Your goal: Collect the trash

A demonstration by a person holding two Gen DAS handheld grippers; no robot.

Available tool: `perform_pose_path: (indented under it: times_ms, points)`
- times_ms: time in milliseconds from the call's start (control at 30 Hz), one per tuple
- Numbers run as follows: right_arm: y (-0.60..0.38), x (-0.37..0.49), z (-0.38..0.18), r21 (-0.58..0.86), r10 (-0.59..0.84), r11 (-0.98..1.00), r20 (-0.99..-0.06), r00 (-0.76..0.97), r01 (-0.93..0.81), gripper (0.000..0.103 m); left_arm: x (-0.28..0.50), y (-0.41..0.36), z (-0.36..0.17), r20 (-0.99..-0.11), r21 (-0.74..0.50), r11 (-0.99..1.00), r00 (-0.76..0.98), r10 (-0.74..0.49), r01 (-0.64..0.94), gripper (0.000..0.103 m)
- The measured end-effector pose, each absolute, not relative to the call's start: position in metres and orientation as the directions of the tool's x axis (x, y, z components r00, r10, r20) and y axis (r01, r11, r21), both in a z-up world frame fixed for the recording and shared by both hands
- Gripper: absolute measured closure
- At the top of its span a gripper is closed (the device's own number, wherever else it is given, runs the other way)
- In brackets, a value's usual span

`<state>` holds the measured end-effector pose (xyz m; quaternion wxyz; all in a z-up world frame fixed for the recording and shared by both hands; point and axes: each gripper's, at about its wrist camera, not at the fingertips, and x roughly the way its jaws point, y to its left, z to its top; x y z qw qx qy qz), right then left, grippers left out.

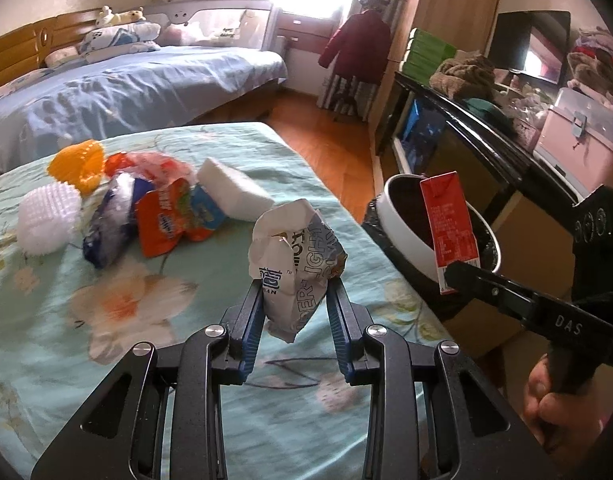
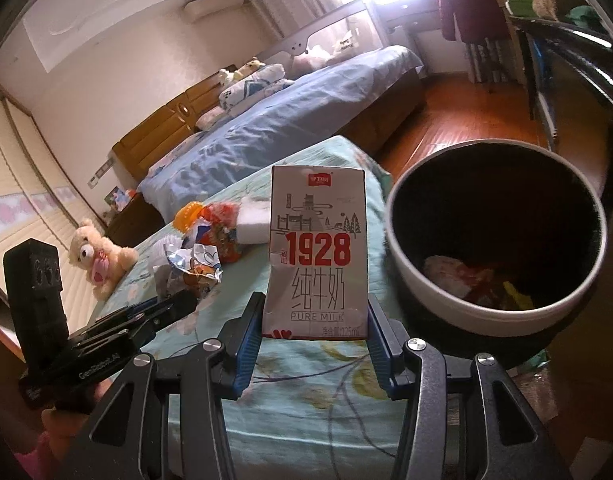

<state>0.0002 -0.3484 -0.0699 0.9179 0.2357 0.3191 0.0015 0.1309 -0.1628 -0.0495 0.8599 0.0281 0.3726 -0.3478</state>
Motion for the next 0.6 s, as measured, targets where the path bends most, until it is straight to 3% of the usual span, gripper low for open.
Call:
perform_pose_path:
  times_ms: [600]
  points:
    - [-0.407,-0.026,-0.062,0.416,0.039,0.872,-0.583,0.812,0.256,0.054,0.118,-0.228,-0.036,-0.658,-0.193,0.676,0.417,-0.627,0.711,0.073]
